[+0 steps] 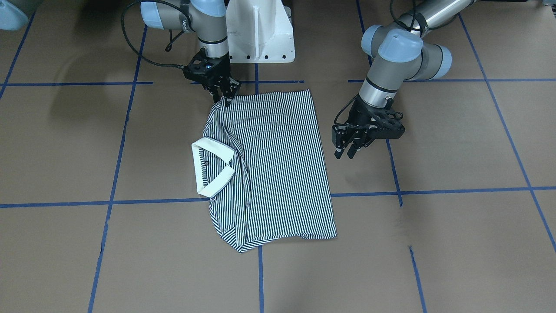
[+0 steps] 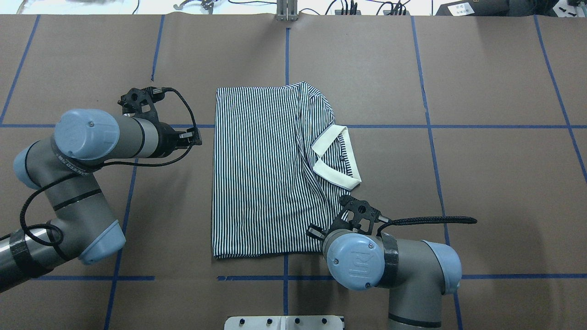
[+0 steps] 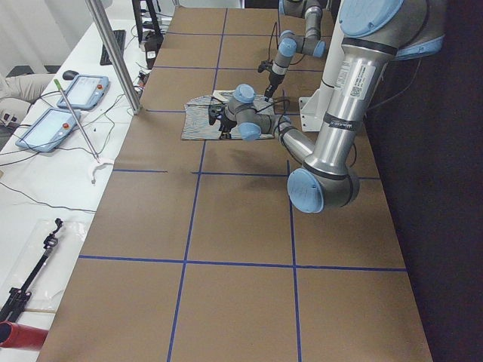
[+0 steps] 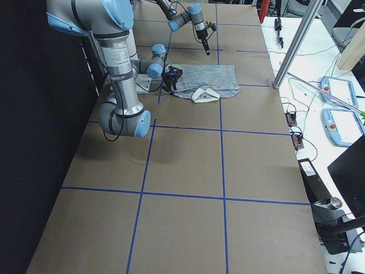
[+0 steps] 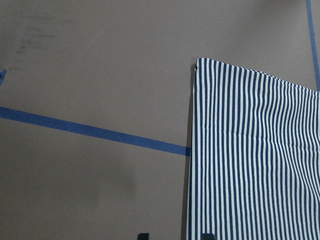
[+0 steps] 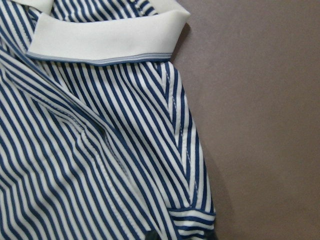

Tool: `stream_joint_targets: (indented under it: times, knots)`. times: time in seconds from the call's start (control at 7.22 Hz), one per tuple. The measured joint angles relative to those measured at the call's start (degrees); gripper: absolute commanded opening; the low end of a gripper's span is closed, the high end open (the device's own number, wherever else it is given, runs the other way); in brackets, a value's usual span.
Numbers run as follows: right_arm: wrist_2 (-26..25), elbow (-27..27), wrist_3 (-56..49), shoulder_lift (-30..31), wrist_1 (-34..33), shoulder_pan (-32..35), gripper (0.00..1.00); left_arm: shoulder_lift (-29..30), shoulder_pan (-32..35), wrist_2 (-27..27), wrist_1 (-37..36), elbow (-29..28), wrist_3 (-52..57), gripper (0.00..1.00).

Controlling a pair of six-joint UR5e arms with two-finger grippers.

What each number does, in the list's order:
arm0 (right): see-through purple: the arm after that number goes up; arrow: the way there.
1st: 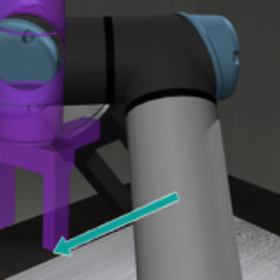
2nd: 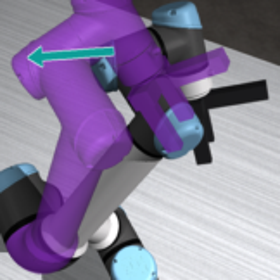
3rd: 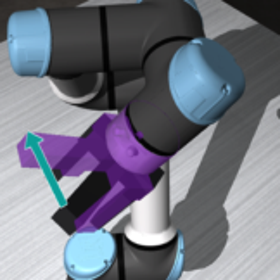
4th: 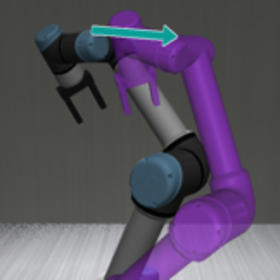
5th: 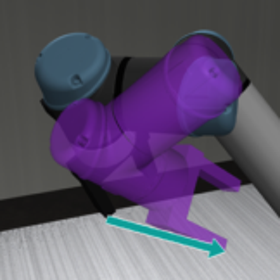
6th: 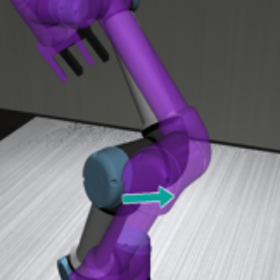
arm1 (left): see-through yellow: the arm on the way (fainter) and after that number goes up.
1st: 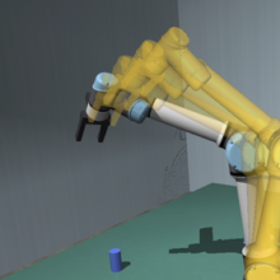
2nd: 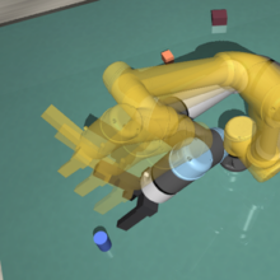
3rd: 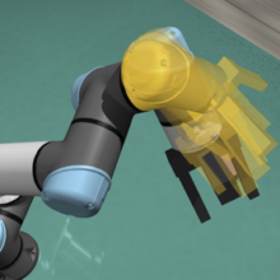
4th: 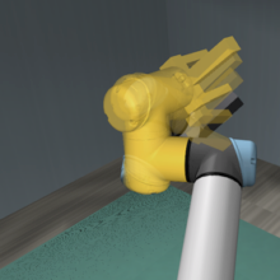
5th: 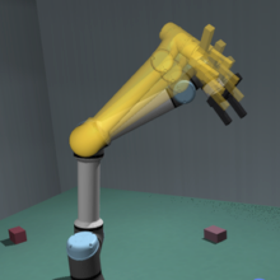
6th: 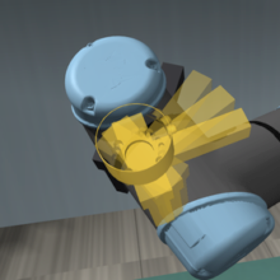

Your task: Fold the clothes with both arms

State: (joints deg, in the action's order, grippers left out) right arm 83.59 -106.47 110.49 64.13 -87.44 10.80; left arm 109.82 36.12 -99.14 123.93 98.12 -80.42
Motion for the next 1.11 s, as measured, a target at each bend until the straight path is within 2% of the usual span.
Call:
stream_joint_targets:
  times: [1.11]
  knots:
    - [0.30,-2.55,-0.34,0.46,-0.26,1.63,0.00,-0.20,0.00,0.07,0.00,0.03,0.00,0.47]
